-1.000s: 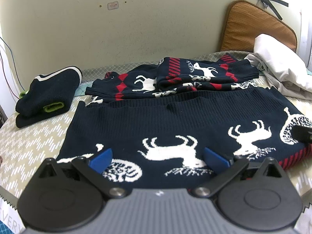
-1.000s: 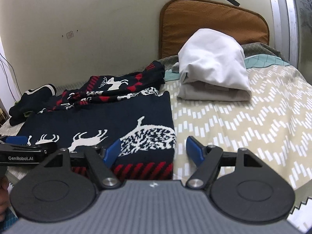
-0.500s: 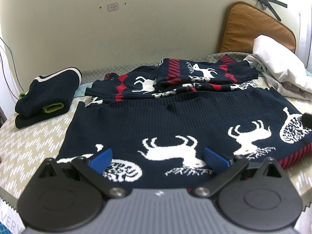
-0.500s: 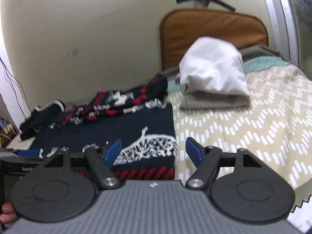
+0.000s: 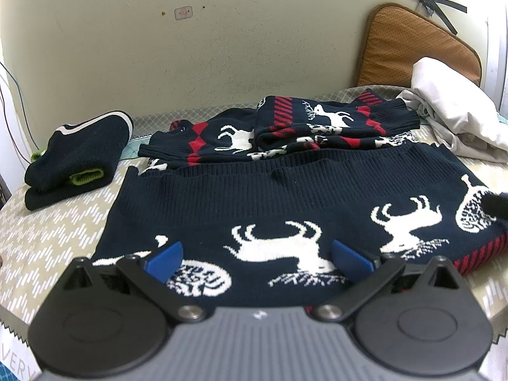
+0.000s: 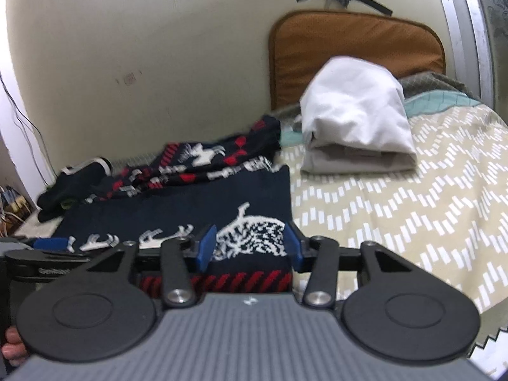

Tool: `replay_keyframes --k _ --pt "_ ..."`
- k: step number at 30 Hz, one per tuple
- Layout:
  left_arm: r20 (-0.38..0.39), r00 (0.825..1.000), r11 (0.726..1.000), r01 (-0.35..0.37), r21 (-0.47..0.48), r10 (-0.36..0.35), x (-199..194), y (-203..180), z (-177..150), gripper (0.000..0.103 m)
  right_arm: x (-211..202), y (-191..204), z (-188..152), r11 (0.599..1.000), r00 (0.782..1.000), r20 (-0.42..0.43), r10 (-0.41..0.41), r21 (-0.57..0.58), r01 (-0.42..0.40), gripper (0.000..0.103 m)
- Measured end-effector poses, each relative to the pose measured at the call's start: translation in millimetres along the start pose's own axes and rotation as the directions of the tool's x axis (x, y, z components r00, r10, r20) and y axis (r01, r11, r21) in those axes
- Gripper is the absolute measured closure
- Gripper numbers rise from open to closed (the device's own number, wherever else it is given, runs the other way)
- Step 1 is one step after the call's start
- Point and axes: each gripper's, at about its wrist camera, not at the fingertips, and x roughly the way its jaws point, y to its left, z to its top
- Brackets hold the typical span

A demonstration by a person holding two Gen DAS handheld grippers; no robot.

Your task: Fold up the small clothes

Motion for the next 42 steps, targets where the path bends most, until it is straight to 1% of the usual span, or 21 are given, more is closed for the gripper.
replay_keyframes --k 1,2,36,38,39,40,42 --pt "0.001 1.000 1.000 -0.002 0.002 0.002 -0.2 -0.3 0.1 0.000 4.6 0.5 0.2 1.000 0.999 -0.026 -0.023 -0.002 0.023 0.052" --pt "0.003 1.000 1.000 -0.003 0.004 0.003 -0.4 -0.6 0.3 0.000 6.5 0.6 0.0 1.000 0.999 -0.035 -0.030 -0.003 0.030 0.052" --pt "0.009 1.000 1.000 -0.007 0.015 0.007 -2.4 -3.5 -0.2 0.000 6.3 -0.3 -1.9 1.000 0.999 -0.033 -0.031 -0.001 0.031 0.052" --pt "-0.007 1.000 1.000 0.017 0.011 -0.016 -4.7 1.1 2.3 0.000 6.1 -0.7 -1.7 1.000 0.999 -0.033 -0.029 0.002 0.030 0.052" --pt "-0.014 0.999 0.999 0.050 0.007 -0.050 -8.7 7.4 5.5 0.000 5.4 -1.5 -1.3 1.000 0.999 -0.033 -0.026 0.003 0.026 0.052" --pt "0.001 0.997 0.997 0.078 0.006 -0.078 -15.4 15.1 8.7 0.000 3.0 -2.7 0.0 1.000 0.999 -0.036 -0.019 0.002 0.019 0.052" --pt "0.073 0.993 0.996 0.090 0.023 -0.092 -31.7 38.2 18.8 0.000 -7.3 -7.0 7.0 1.000 1.000 -0.029 0.003 -0.009 -0.003 0.052"
